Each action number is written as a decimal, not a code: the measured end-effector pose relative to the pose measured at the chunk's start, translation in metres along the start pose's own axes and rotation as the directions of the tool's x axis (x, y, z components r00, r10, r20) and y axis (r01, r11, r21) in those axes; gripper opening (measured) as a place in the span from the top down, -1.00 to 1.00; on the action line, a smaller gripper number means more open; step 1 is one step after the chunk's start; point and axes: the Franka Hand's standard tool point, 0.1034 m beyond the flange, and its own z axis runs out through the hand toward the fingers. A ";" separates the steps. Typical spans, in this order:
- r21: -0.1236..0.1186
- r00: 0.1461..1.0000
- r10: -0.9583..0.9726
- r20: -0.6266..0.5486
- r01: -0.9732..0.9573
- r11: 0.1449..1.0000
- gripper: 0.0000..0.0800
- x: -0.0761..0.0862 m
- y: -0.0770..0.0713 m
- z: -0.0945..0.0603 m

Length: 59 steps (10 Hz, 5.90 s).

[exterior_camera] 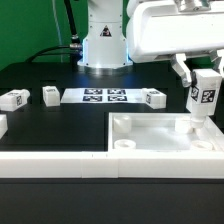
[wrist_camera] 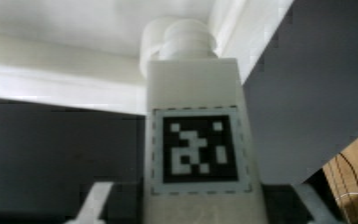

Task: Assemble square table

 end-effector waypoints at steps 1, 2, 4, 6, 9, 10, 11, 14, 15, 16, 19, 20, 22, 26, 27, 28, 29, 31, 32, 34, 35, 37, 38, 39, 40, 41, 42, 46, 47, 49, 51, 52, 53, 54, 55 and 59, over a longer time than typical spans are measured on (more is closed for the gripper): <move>0.001 1.000 0.003 -0.002 -0.003 1.000 0.27 0.008 0.002 0.001; 0.003 1.000 0.006 -0.005 -0.006 1.000 0.27 0.010 0.002 0.006; 0.009 1.000 0.005 0.004 -0.005 1.000 0.27 0.005 -0.003 0.015; 0.005 1.000 0.005 0.012 -0.005 1.000 0.27 0.001 0.001 0.019; 0.003 1.000 0.010 0.019 -0.010 1.000 0.27 -0.003 0.005 0.025; 0.003 1.000 0.010 0.015 -0.010 1.000 0.27 -0.001 0.004 0.026; 0.004 1.000 0.009 0.011 -0.010 1.000 0.27 0.001 0.003 0.028; 0.005 1.000 0.010 0.005 -0.010 1.000 0.27 0.004 0.003 0.030; 0.005 1.000 0.010 0.007 -0.010 1.000 0.27 0.003 0.003 0.032; 0.004 1.000 0.011 0.007 -0.011 1.000 0.27 0.001 0.003 0.034; -0.004 0.999 0.008 -0.035 -0.008 1.000 0.27 0.000 0.001 0.033; -0.007 0.999 0.007 -0.046 -0.008 1.000 0.27 0.000 0.001 0.032; -0.007 0.999 0.008 -0.044 -0.008 1.000 0.27 -0.001 0.001 0.032; -0.007 0.999 0.008 -0.044 -0.008 1.000 -0.60 -0.001 0.001 0.032; -0.007 0.999 0.008 -0.044 -0.008 1.000 -0.62 -0.001 0.001 0.032; -0.007 0.999 0.008 -0.044 -0.008 1.000 -0.62 -0.001 0.001 0.032; -0.007 0.999 0.008 -0.044 -0.008 1.000 -0.62 -0.001 0.001 0.032; -0.007 0.999 0.008 -0.044 -0.008 1.000 -0.62 -0.001 0.001 0.032; -0.007 0.999 0.008 -0.044 -0.008 1.000 -0.62 -0.001 0.001 0.032; 0.004 0.999 0.028 0.024 -0.028 1.000 -0.62 0.001 0.001 0.035; 0.007 0.997 0.032 0.071 -0.032 0.999 -0.62 0.014 0.002 0.036; 0.016 0.986 0.082 0.145 -0.085 0.996 -0.62 0.005 -0.003 0.040; 0.034 0.967 0.075 0.242 -0.085 0.996 -0.62 0.003 -0.006 0.038; 0.046 0.950 0.071 0.303 -0.089 0.995 -0.62 0.006 -0.007 0.037; 0.059 0.920 0.060 0.388 -0.090 0.994 -0.62 0.001 -0.007 0.036; 0.061 0.876 0.052 0.479 -0.092 0.994 -0.62 -0.001 0.006 0.036; 0.044 0.815 0.073 0.575 -0.119 0.992 -0.62 -0.001 0.014 0.033; 0.025 0.799 0.109 0.591 -0.153 0.988 -0.62 0.014 0.011 0.035; 0.024 0.798 0.109 0.592 -0.153 0.988 -0.62 0.013 0.011 0.036; 0.025 0.793 0.109 0.599 -0.155 0.988 -0.62 0.006 0.005 0.048; 0.024 0.804 0.113 0.583 -0.156 0.988 -0.62 0.003 0.000 0.056; 0.018 0.803 0.123 0.583 -0.164 0.986 -0.62 0.003 0.001 0.056; 0.018 0.803 0.123 0.583 -0.164 0.986 -0.31 0.003 0.001 0.056; 0.010 0.800 0.138 0.584 -0.177 0.984 0.03 0.003 0.000 0.056; -0.043 0.785 0.216 0.581 -0.236 0.971 0.03 0.003 0.005 0.056; -0.212 0.697 0.497 0.517 -0.458 0.863 0.27 0.002 0.007 0.057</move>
Offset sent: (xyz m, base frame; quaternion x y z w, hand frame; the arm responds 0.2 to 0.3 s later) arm 0.0140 0.0076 -0.0148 -0.0111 0.0032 0.0195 0.9997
